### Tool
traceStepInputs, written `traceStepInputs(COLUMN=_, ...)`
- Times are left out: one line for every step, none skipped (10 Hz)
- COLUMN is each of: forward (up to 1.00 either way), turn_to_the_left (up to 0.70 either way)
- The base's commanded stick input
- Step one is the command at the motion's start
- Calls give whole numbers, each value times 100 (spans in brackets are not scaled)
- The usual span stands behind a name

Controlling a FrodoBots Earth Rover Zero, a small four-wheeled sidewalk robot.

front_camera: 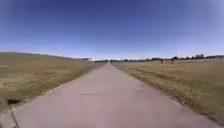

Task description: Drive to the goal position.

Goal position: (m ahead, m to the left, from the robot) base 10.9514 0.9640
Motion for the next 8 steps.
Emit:
traceStepInputs(forward=100, turn_to_the_left=0)
traceStepInputs(forward=100, turn_to_the_left=0)
traceStepInputs(forward=100, turn_to_the_left=0)
traceStepInputs(forward=100, turn_to_the_left=0)
traceStepInputs(forward=100, turn_to_the_left=0)
traceStepInputs(forward=100, turn_to_the_left=0)
traceStepInputs(forward=100, turn_to_the_left=0)
traceStepInputs(forward=100, turn_to_the_left=0)
